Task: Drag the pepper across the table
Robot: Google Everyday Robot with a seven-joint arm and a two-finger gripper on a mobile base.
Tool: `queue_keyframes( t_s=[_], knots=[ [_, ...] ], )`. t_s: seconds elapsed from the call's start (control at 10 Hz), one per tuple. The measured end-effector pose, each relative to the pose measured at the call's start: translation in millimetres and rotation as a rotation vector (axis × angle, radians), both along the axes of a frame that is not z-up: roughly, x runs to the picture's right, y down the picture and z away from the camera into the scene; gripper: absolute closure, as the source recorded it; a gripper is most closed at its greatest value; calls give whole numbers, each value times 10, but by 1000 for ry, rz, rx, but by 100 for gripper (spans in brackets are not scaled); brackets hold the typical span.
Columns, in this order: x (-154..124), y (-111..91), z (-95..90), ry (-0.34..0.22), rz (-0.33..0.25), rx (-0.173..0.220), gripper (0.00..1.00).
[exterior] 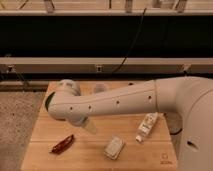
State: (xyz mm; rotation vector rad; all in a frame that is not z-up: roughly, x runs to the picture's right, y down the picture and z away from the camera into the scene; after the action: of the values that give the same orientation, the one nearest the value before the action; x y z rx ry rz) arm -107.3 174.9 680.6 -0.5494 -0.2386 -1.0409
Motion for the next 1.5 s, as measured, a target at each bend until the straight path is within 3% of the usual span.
queue_keyframes(
  t_s=[0.7, 1.5],
  knots=[
    [-275, 239, 89, -54, -83, -26, 20],
    [-524, 585, 269, -69, -122, -63, 20]
  ],
)
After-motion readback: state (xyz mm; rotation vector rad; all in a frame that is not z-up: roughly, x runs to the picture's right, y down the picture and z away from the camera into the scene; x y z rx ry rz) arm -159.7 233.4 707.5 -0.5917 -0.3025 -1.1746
